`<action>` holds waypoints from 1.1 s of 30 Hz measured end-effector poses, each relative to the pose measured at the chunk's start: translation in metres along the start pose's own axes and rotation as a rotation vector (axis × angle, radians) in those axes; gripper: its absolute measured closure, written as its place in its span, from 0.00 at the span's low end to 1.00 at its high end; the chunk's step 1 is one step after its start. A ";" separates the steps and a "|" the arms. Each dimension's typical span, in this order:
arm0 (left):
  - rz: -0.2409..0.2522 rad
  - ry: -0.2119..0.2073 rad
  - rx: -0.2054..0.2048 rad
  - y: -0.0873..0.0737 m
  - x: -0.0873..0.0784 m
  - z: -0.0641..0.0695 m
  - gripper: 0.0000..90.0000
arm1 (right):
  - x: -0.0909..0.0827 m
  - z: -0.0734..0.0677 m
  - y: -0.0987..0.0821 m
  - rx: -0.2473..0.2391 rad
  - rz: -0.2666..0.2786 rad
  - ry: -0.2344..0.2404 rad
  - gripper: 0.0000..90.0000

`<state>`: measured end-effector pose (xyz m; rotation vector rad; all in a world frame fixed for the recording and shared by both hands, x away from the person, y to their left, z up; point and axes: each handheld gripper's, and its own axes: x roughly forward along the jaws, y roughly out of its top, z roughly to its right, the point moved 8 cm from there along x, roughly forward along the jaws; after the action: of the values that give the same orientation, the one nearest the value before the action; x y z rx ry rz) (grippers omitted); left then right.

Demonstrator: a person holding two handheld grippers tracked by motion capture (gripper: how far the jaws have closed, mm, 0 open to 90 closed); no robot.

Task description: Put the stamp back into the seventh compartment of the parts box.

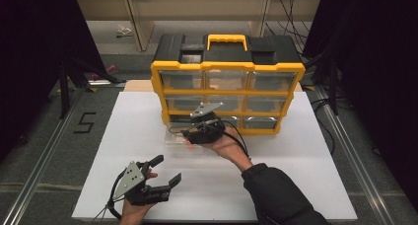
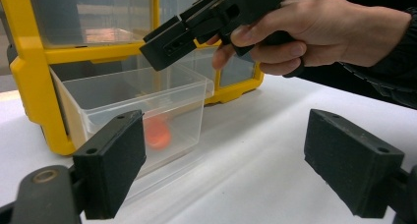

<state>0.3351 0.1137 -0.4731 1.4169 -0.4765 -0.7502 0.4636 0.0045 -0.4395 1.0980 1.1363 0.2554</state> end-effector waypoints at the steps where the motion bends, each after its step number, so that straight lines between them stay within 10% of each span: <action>1: 0.002 0.001 -0.001 0.000 0.000 0.000 0.17 | -0.001 0.000 0.001 0.000 0.002 -0.001 0.53; 33: -0.005 -0.007 -0.002 -0.001 0.000 0.000 0.17 | -0.067 -0.007 -0.015 -0.005 0.184 -0.024 0.38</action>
<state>0.3352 0.1133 -0.4739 1.4145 -0.4780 -0.7601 0.4218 -0.0429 -0.4109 1.2000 1.0136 0.3881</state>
